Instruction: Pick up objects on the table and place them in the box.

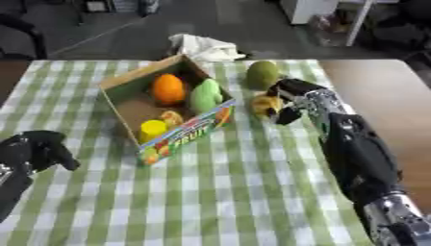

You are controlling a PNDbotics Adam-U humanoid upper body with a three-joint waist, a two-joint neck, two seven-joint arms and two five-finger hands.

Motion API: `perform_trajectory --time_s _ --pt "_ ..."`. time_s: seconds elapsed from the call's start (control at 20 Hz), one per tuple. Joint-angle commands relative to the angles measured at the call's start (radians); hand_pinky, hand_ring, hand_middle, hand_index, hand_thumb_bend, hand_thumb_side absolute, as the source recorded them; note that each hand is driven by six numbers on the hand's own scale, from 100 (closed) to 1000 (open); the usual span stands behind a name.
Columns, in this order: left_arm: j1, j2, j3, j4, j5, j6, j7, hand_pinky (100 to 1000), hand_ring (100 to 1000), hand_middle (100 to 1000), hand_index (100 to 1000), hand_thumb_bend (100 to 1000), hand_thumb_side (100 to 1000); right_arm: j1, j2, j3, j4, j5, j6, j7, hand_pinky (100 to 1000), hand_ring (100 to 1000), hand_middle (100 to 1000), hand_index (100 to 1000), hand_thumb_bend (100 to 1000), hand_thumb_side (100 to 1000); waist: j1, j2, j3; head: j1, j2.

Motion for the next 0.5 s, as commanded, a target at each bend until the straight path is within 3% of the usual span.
perform_trajectory --time_s 0.05,0.2,0.5 --pt "-0.005 0.009 0.007 -0.018 -0.001 0.002 0.001 669 570 558 779 100 742 -0.014 -0.013 -0.002 0.0 0.013 0.011 -0.073 733 574 257 414 100 258 0.002 -0.011 0.002 -0.003 -0.01" --pt "-0.005 0.009 0.007 -0.018 -0.001 0.003 0.002 670 570 558 779 100 744 -0.011 -0.011 -0.001 0.004 0.013 0.017 -0.127 712 528 187 317 100 249 0.002 -0.011 0.002 -0.002 -0.011" --pt "-0.006 0.009 0.008 -0.018 0.002 0.004 0.003 670 570 558 780 100 745 -0.011 -0.006 -0.001 0.014 0.01 0.012 -0.178 702 515 167 279 100 237 0.001 -0.011 0.003 -0.001 -0.009"
